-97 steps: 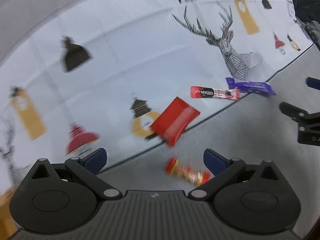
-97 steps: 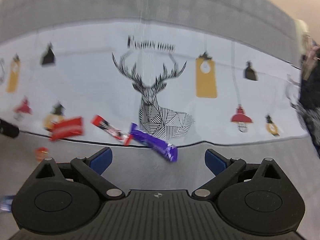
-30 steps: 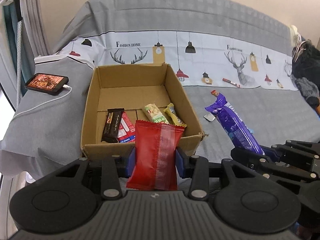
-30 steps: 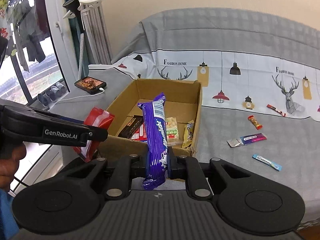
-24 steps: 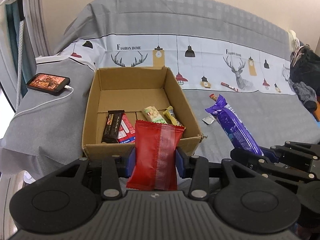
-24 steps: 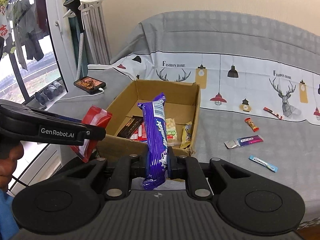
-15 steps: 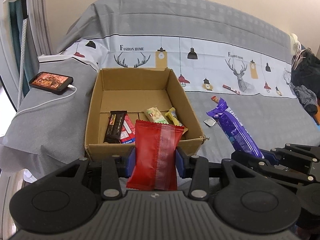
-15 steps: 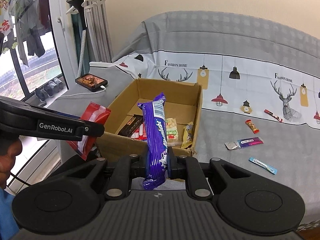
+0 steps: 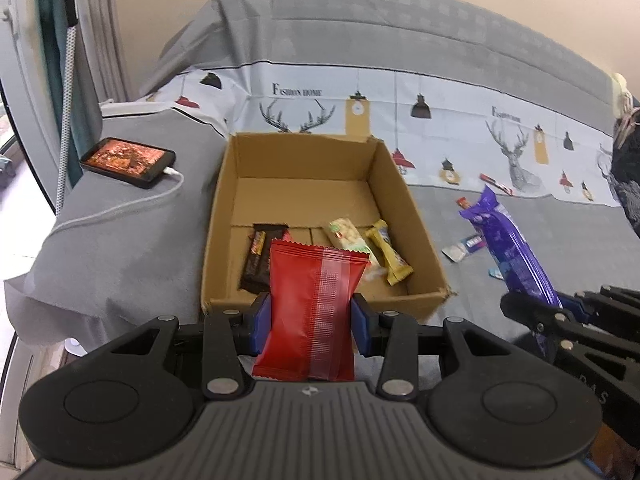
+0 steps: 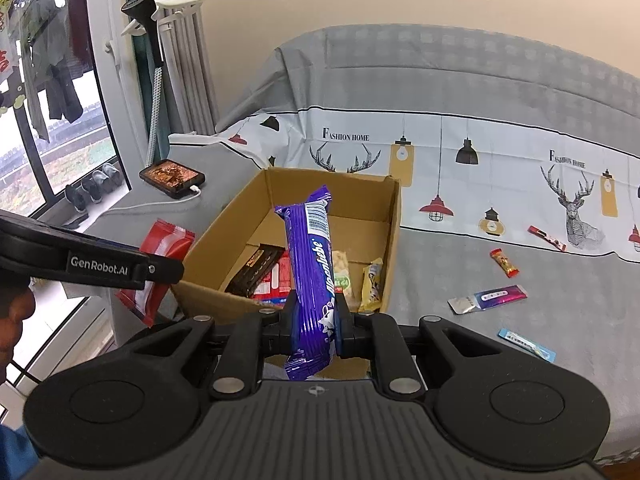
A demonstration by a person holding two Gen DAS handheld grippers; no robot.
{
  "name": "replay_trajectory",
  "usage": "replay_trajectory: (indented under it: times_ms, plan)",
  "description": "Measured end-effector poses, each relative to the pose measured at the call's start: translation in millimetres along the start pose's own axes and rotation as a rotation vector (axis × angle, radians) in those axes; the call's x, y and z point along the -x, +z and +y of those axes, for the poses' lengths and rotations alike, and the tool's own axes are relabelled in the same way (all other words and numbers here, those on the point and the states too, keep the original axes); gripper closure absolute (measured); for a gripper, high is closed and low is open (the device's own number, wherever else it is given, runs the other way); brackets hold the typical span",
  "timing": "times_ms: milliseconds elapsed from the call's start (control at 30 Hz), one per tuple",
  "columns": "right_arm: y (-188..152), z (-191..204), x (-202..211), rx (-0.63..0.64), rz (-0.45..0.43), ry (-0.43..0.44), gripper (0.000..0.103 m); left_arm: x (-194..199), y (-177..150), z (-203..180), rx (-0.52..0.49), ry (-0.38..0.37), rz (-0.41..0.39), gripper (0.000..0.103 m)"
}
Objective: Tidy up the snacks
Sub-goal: 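Carry the red packet and purple bar with both tools over the box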
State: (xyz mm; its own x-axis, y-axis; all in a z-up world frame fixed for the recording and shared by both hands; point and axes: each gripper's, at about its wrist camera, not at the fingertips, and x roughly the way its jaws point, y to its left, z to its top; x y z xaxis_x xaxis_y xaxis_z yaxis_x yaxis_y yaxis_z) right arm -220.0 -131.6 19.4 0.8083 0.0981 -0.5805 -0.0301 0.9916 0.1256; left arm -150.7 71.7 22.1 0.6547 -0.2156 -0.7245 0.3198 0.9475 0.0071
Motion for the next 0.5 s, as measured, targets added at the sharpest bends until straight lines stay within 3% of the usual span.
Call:
replay_trajectory:
  times_ms: [500]
  plan:
    - [28,2,-49,0.005,0.035,0.013,0.087,-41,52,15,0.032,0.015,0.012,0.057]
